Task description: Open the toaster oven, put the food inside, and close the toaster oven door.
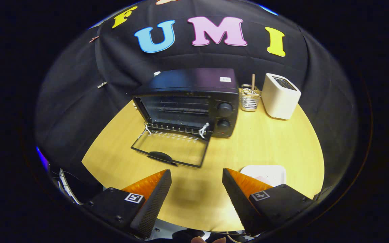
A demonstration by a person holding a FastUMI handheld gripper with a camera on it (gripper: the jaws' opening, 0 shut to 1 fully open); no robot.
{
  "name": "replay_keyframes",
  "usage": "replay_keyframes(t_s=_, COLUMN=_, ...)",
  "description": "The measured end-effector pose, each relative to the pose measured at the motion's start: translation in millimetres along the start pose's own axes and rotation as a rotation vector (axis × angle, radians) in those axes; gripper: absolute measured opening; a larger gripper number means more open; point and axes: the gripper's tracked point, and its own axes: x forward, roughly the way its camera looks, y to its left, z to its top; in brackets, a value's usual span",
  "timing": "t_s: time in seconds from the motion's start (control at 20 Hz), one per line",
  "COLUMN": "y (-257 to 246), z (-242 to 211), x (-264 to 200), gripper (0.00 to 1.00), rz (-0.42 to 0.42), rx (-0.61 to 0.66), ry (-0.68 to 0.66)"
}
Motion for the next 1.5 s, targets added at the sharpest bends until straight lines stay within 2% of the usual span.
replay_keyframes(t_s=0.3, y=-103.9, z=-24.7, x=-11.5, gripper=0.99, rz=-0.04, rx=0.022, ry=0.096)
replay_keyframes(t_s=0.5, y=-163.2, z=-50.1, x=0.7, gripper=0.99, rz=-0.055, rx=0.019, ry=0.183)
replay_keyframes(t_s=0.8, y=-221.6, z=-88.6, x=25.9, gripper=0.99, rz=-0.046, rx=0.054, ry=0.307)
replay_keyframes(t_s=1.0, y=-233.0, z=-100.4, x=54.5, gripper=0.96, rz=-0.016, rx=0.098, ry=0.354)
replay_keyframes(t_s=1.15, y=-240.8, z=-100.7, x=68.8, gripper=0.77, rz=-0.012, rx=0.151, ry=0.394)
replay_keyframes(t_s=1.3, y=-242.4, z=-101.4, x=72.2, gripper=0.43, rz=-0.027, rx=0.219, ry=0.46)
replay_keyframes(t_s=1.35, y=-242.7, z=-113.9, x=73.5, gripper=0.39, rz=-0.041, rx=0.201, ry=0.486)
replay_keyframes(t_s=1.45, y=-249.7, z=-112.1, x=75.5, gripper=0.13, rz=-0.054, rx=0.183, ry=0.501)
replay_keyframes(t_s=1.5, y=-246.9, z=-108.9, x=72.2, gripper=0.13, rz=-0.043, rx=0.202, ry=0.511)
